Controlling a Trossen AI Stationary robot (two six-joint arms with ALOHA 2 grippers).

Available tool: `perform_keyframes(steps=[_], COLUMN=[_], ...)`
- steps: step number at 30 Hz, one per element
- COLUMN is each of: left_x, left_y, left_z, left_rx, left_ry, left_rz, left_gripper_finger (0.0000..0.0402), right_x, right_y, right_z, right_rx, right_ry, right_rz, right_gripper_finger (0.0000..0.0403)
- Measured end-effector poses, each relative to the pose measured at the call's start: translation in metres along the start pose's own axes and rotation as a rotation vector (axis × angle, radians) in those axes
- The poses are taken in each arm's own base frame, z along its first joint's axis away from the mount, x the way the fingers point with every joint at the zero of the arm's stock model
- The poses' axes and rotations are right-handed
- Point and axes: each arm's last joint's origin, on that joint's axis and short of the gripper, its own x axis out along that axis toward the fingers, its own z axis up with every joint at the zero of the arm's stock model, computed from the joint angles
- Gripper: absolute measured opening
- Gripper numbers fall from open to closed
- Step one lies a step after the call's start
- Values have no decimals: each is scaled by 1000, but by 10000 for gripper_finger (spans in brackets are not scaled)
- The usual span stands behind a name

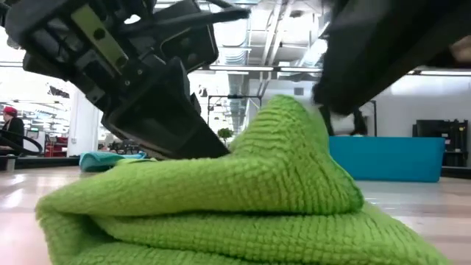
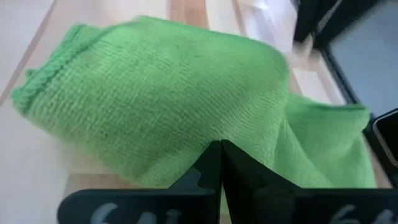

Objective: Fold microfiber towels
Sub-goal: Fold the bottom green microfiber cloth

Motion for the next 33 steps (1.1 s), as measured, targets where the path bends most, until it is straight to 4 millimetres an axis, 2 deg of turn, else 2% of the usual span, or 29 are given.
perform_keyframes(steps=[4, 8, 11, 19, 21, 30, 33], left_x=[3, 4, 5, 5, 5, 5, 5], left_y=[-1, 0, 2, 4, 4, 4, 4], left_z=[6, 9, 9, 8, 8, 8, 8], left_rx=[-3, -11, -14, -15, -16, -17, -18], left_ry=[-23, -30, -31, -15, -17, -19, -21], left_rz=[3, 15, 23, 36, 42, 48, 50], left_gripper_finger=[0, 0, 0, 0, 0, 0, 0], right_x=[-16, -24, -14, -3, -2, 24, 24], right_y=[-5, 10, 16, 14, 17, 16, 16], right_z=[-6, -15, -20, -10, -12, -23, -22], right_rx=[-2, -27, -44, -69, -75, -82, -82], right_ry=[-5, -80, -65, -79, -57, 2, 0], right_rz=[-17, 145, 193, 181, 215, 199, 197], right_gripper_finger=[121, 165, 180, 173, 171, 168, 166])
